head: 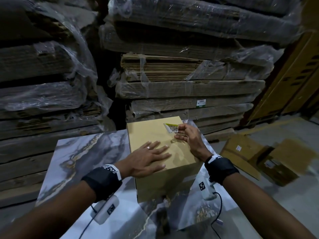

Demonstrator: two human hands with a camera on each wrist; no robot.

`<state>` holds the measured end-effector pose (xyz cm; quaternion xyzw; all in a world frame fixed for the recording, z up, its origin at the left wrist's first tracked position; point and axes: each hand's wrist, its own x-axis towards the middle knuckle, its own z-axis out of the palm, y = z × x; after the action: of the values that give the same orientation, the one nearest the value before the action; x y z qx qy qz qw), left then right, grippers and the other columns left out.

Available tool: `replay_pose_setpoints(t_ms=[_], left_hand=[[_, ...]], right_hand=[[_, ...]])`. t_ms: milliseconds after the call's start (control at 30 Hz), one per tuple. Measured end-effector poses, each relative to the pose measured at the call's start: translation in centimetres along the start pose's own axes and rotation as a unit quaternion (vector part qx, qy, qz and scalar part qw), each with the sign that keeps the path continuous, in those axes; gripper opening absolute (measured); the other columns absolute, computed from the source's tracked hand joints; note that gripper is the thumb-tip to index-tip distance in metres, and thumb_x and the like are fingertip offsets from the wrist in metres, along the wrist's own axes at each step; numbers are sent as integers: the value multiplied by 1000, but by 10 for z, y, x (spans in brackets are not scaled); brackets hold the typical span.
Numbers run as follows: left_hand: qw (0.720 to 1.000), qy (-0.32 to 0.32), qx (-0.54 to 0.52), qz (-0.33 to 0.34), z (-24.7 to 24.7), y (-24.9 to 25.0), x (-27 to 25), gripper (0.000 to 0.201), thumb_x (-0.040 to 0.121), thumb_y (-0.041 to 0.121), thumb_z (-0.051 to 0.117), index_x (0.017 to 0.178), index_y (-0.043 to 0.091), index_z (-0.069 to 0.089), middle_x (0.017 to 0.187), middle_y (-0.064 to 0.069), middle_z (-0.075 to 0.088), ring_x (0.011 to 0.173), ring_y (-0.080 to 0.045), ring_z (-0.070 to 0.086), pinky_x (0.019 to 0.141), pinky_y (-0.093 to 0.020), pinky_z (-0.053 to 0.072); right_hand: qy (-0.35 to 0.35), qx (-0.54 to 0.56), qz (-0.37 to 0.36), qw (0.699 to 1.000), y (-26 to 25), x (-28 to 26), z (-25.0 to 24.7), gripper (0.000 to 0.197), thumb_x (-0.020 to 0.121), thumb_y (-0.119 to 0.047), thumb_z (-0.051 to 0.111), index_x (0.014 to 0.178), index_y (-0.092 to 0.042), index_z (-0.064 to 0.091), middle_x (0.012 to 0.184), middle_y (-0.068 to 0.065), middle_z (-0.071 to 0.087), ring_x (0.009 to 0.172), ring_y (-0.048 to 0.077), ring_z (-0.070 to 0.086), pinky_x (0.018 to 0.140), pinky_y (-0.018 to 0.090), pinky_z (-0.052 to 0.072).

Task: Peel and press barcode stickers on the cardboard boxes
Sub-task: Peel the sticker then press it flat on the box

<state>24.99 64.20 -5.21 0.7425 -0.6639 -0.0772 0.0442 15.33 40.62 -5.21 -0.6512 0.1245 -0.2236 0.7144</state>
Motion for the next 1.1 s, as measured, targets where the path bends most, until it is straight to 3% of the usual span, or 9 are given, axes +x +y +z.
replay_pose_setpoints(t_ms=[100,267,400,600,700,767,933,1000,1100], left_hand=[[998,-8,6,66,-7,-23,-8,57,105,62,23,158,48,9,169,16,1,156,-14,-4,125,-37,-1],[995,5,52,-80,-13,-59,-6,67,100,69,12,160,41,11,168,11,9,156,-21,7,125,-44,10],[998,0,15,-61,-12,-36,2,91,89,77,-5,162,27,17,169,3,12,156,-24,6,125,-43,9],[999,4,4,42,-2,9,21,56,109,47,23,161,27,22,168,5,14,156,-20,3,125,-41,9],[999,8,30,36,-3,0,24,56,107,53,21,160,37,18,168,11,13,156,-17,8,123,-42,12],[999,3,46,-18,-7,-16,21,59,104,62,17,160,42,13,168,15,10,156,-16,10,124,-47,12],[989,7,71,-127,-17,-28,22,64,103,64,15,161,37,15,168,9,14,155,-23,14,123,-49,10],[993,-6,47,-104,-15,-15,22,65,104,62,17,161,32,16,169,3,11,156,-27,10,124,-47,11],[999,-19,31,-33,-4,-6,13,60,105,60,16,161,39,11,169,10,3,156,-23,3,124,-47,8]], right_hand=[[-2,2,-3,1000,0,-3,-1,31,88,-26,44,104,-6,63,106,16,68,93,29,68,93,43,57],[7,-5,-9,1000,5,-2,0,30,89,-25,44,102,-7,65,106,22,66,91,29,67,87,35,60],[14,-12,-18,1000,6,-1,1,27,89,-23,45,99,-8,65,106,23,62,91,30,65,84,32,61],[13,-24,-22,999,6,1,5,30,90,-24,46,101,-4,65,106,22,61,93,30,63,83,31,60],[5,-39,-30,999,5,-2,2,41,90,-22,45,109,11,61,112,33,60,95,30,62,83,29,60],[2,-42,-31,999,5,-2,1,43,90,-21,45,110,14,59,119,36,58,94,29,63,85,31,60],[-1,-68,-33,997,2,-5,5,41,89,-24,46,107,10,61,109,25,61,91,28,64,81,29,58],[-2,-76,-34,997,1,-6,6,39,89,-24,46,105,8,62,106,21,61,91,27,63,78,24,57],[-3,-76,-29,997,1,-6,6,32,89,-25,46,102,-2,63,104,18,60,89,27,61,77,24,56]])
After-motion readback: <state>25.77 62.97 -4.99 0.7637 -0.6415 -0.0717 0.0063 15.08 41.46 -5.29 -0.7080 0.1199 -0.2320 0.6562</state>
